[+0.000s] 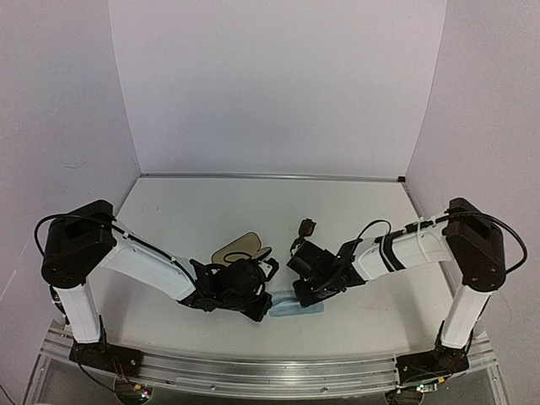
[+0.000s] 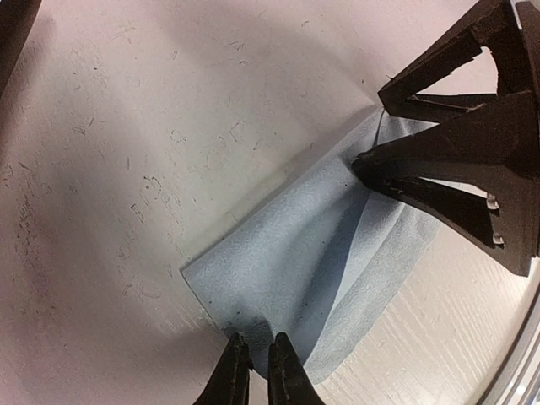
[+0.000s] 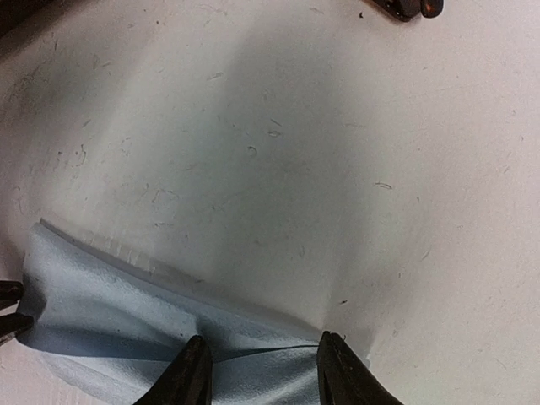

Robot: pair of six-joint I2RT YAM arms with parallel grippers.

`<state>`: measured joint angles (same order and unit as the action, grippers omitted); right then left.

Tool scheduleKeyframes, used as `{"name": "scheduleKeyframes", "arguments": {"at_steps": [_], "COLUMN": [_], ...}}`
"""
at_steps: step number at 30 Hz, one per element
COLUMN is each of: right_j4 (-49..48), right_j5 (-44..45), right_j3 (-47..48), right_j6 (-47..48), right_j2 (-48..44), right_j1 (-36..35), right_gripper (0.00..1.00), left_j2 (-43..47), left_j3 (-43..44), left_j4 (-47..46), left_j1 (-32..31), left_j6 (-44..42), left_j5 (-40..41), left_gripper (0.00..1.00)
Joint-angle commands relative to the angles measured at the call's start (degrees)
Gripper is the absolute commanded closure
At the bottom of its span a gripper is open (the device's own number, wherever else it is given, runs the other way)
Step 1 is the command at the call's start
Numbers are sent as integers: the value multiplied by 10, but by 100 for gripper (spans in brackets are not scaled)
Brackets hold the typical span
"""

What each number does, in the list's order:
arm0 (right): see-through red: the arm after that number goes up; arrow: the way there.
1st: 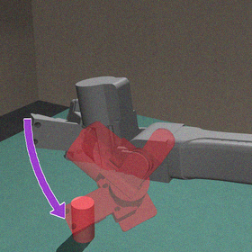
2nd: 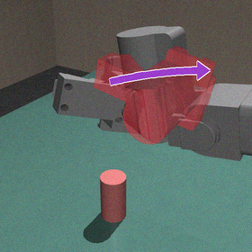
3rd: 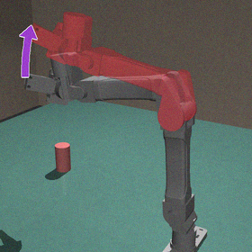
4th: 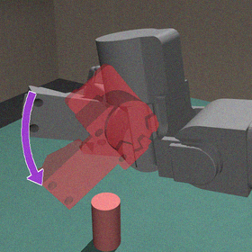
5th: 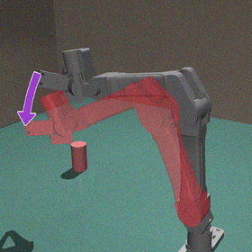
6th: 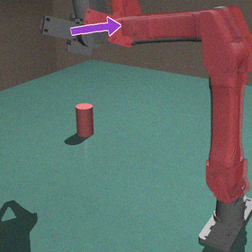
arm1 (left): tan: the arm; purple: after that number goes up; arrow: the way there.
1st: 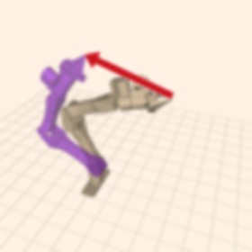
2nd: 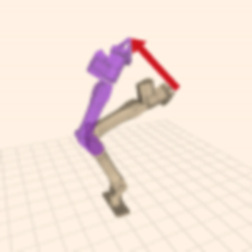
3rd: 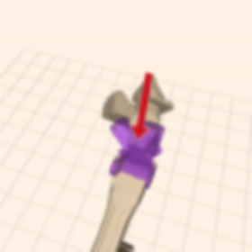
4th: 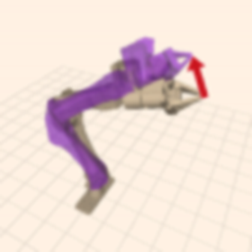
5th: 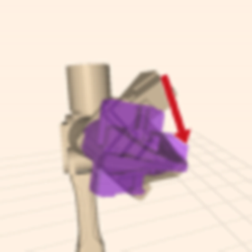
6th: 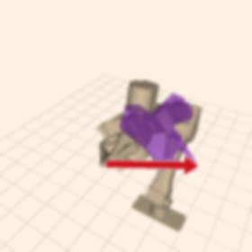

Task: Organize the sunglasses
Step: Fold the glasses cleaning cloth at the center of the board.

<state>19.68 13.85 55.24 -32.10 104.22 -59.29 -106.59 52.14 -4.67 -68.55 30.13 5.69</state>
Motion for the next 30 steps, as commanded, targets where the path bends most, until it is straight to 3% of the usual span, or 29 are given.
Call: {"name": "scheduleKeyframes", "arguments": {"at_steps": [1,30], "right_j4": [7,14], "right_j5": [15,24], "right_j3": [-13,-72], "right_j6": [-10,-61], "right_j2": [-36,-129], "right_j1": [-2,-52], "right_gripper": [56,56], "left_j2": [-4,-10], "left_j3": [7,18], "left_j4": [-6,7], "left_j1": [3,3], "left_j6": [8,5], "left_j5": [-9,-10], "left_gripper": [91,91]}}
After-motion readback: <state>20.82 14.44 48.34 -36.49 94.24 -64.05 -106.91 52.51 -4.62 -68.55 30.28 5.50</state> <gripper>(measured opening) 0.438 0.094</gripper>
